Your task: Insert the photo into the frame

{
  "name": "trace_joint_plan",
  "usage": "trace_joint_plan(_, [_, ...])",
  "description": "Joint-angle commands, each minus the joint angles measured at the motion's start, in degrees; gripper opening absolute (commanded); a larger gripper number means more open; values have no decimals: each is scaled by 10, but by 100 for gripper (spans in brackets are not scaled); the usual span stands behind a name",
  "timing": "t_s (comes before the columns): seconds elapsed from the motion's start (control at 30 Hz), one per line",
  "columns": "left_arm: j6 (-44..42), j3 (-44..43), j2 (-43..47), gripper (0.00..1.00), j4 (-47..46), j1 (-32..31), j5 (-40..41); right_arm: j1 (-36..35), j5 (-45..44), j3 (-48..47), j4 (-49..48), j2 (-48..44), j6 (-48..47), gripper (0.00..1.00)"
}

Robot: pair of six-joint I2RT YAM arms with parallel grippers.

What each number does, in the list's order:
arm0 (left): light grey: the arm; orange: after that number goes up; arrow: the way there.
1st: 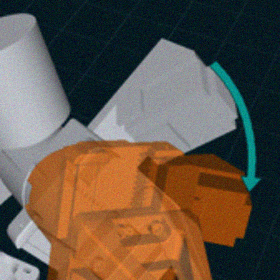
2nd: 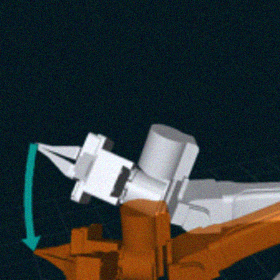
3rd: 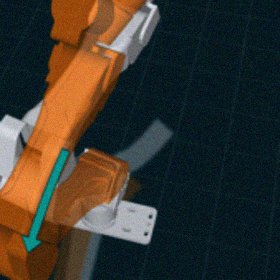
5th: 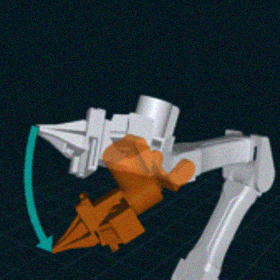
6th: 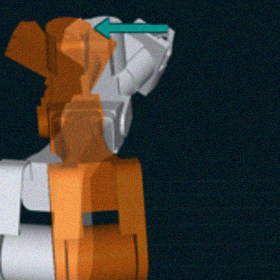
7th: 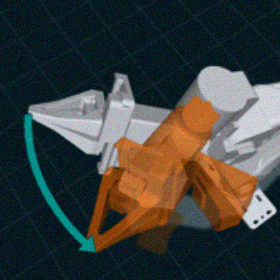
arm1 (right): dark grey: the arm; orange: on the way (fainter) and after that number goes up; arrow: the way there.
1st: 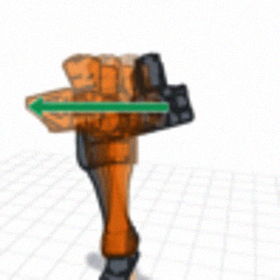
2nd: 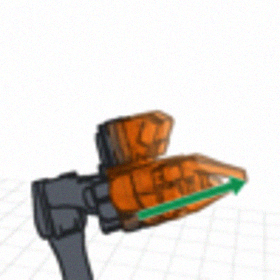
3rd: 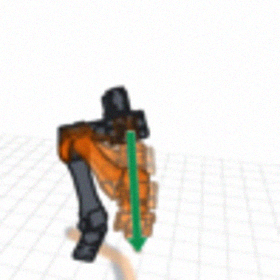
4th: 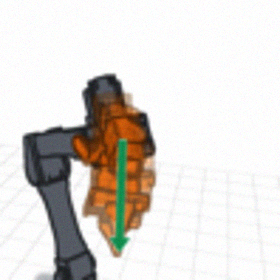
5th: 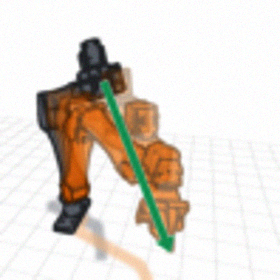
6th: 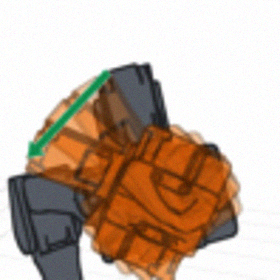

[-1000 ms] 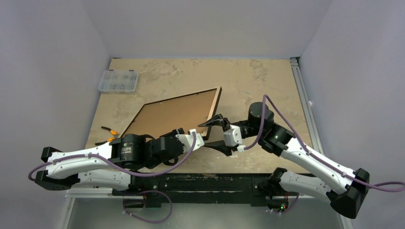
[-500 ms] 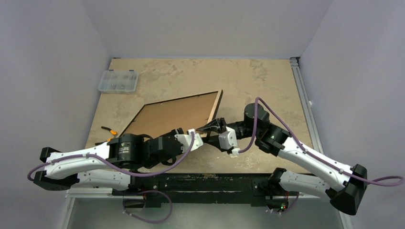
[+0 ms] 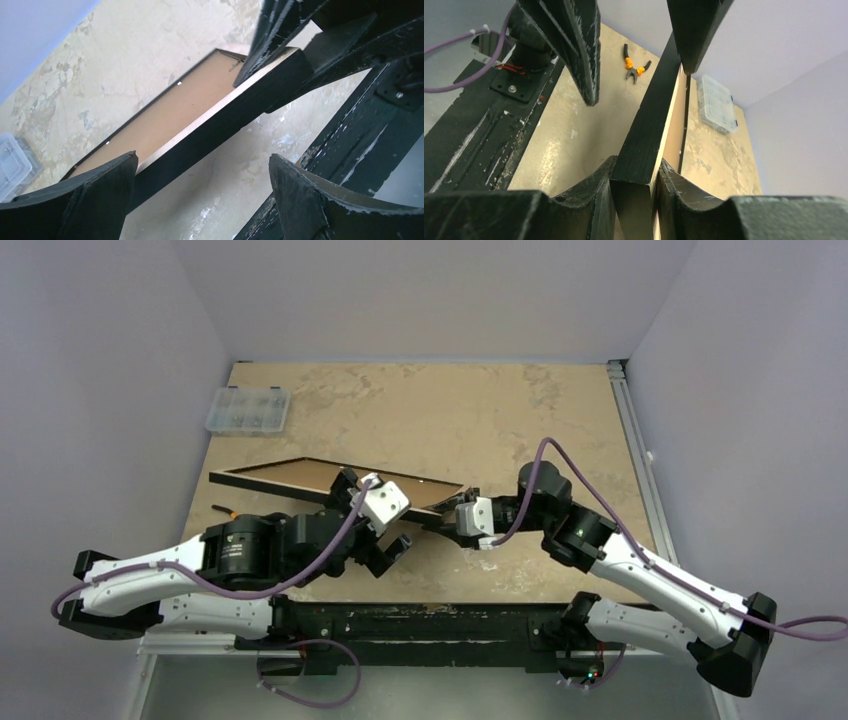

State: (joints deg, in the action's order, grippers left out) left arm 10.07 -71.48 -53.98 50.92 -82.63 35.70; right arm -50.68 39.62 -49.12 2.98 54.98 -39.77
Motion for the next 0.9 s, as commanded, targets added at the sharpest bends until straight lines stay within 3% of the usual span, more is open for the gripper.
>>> trace_joint_plan(0.0, [14, -23, 35, 100, -47, -3, 20, 2, -82, 2, -50, -60, 122, 0])
trace_joint_plan(0.23, [23, -6, 88, 100, -98, -3, 33, 2, -202, 18, -68, -116, 258, 0])
trace_joint_plan(0.6, [76, 55, 130, 100, -124, -3, 40, 10, -356, -7, 32, -106, 424, 0])
trace_joint_plan(0.73, [103, 72, 120, 100, -117, -3, 43, 46, -358, -6, 51, -97, 473, 0])
trace_joint_plan(0.87, [127, 90, 112, 100, -115, -3, 51, 139, -286, 9, 56, -82, 536, 0])
